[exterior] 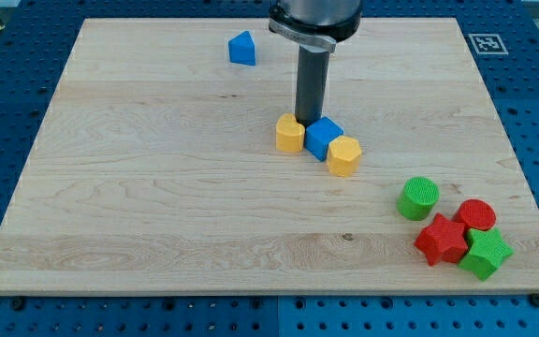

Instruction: Move the cube and hexagon towards the green circle

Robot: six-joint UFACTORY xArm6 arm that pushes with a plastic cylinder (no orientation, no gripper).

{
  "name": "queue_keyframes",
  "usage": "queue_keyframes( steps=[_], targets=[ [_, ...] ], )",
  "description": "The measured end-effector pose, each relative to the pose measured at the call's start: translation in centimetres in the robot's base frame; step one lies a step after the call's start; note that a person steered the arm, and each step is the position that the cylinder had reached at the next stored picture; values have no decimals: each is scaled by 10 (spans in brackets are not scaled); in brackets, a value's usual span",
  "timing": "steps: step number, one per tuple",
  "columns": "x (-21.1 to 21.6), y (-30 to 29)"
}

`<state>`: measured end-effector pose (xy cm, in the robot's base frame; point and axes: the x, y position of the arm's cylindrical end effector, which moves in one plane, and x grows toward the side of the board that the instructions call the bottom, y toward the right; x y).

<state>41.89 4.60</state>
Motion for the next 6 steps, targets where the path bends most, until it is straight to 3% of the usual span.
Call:
queue_keyframes(
  steps=[3,5,6],
  targets=[
    [12,95],
    [17,85],
    [12,52]
  ],
)
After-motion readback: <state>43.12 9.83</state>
